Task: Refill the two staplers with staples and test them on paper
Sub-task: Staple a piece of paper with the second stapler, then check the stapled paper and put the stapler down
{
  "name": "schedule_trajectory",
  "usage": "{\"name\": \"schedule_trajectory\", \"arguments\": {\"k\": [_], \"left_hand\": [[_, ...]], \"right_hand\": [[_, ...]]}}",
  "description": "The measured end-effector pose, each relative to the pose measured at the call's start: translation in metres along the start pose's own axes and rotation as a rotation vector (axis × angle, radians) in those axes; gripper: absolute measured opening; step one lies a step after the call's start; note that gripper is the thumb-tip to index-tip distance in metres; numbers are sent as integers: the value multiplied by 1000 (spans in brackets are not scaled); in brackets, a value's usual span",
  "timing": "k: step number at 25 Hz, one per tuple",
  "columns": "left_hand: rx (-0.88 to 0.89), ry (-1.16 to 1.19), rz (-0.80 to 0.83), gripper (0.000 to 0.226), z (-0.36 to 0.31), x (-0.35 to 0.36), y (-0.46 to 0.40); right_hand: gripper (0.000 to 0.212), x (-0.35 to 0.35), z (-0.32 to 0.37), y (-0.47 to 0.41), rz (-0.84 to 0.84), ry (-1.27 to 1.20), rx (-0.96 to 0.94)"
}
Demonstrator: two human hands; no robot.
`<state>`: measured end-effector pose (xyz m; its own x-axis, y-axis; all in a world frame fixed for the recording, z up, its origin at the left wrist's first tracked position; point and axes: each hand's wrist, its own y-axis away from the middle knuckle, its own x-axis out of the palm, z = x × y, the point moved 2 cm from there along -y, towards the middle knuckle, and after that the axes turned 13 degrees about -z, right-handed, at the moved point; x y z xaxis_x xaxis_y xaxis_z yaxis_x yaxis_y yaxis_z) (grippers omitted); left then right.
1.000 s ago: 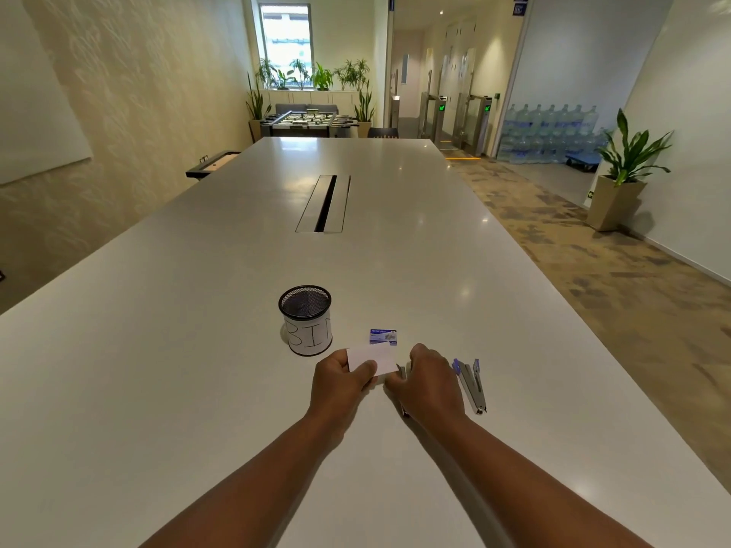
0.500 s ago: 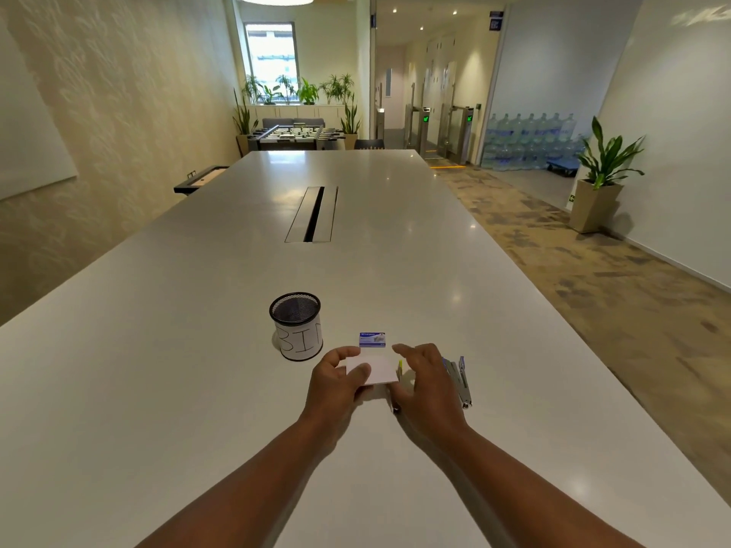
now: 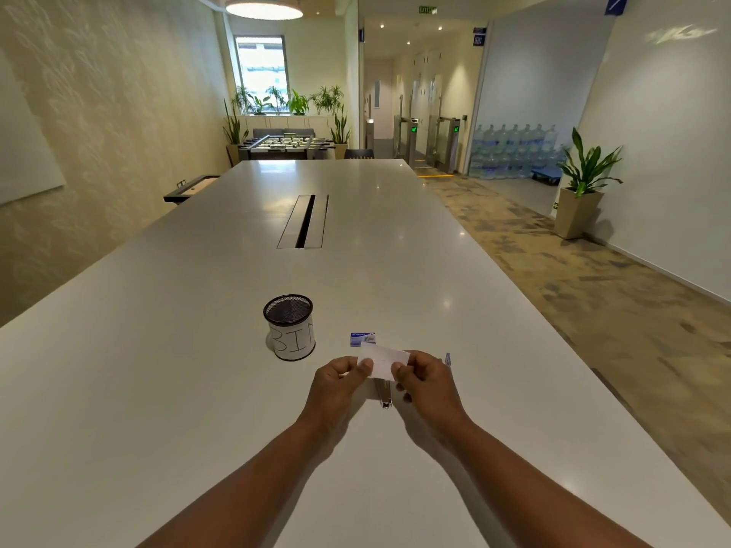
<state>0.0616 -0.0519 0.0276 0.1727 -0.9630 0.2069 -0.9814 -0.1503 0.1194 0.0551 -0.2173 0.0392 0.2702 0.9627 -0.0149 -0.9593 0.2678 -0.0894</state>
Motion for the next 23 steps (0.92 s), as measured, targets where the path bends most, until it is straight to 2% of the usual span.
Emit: {"name": "schedule_trajectory", "arguments": {"k": [2,5,11,16,20,23], "left_hand": [[-33,4,13,11,6,-2,2],[-67,2,32,25,9,-2,2],[-81,13,28,34,14,-6,-1],[-73,61,-37,26,19,-2,-1],[-38,10,-132,17,22,0,-6],[-14,-28,-82,26,22,0,-3]], "right_hand": [[19,1,-5,8,14,-197,126],[18,1,-10,13,21,-317,213],[17,3,-17,12,92,-193,152],[15,0,-24,8,112,-140,129],[14,-1,-28,5,80,-73,109],[15,-2,-33,3,73,-113,137]]}}
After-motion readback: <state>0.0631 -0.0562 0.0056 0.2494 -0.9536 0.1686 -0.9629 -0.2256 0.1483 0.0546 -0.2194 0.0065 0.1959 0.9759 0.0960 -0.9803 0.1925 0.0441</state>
